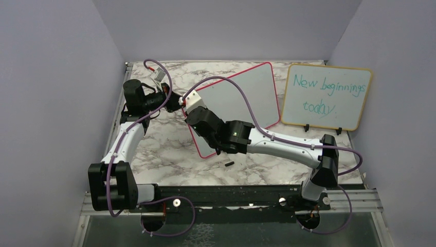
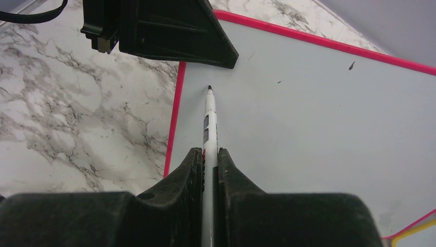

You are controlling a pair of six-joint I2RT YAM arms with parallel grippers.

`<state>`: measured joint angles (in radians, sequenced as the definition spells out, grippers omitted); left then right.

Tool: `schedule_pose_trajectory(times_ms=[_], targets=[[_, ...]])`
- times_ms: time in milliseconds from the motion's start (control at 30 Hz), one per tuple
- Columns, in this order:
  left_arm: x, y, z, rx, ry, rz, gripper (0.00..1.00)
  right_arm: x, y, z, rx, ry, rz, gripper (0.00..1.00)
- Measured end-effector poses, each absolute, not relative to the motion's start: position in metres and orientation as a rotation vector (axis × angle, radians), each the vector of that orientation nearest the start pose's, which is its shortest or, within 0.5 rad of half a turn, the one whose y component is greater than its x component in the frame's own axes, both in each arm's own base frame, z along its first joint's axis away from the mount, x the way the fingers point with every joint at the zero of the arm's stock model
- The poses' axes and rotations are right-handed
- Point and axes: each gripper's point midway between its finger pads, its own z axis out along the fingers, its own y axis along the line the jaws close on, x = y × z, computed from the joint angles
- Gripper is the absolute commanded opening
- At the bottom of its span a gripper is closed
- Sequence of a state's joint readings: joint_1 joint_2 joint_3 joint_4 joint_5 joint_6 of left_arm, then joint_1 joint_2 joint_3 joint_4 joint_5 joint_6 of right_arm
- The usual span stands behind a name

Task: Write a sentence on the whiteboard

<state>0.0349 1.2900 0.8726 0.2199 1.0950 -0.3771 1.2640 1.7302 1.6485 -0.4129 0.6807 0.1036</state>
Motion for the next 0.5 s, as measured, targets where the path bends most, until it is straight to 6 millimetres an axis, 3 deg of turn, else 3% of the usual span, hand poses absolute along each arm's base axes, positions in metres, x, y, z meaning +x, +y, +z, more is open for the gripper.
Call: schedule_pose_trajectory(times_ms=[500], targets=[[0.331, -0.1516, 0.2571, 0.462, 1.753, -1.201, 0.0, 0.2488, 0.4247, 0.273, -0.708, 1.824, 0.183, 0.01]])
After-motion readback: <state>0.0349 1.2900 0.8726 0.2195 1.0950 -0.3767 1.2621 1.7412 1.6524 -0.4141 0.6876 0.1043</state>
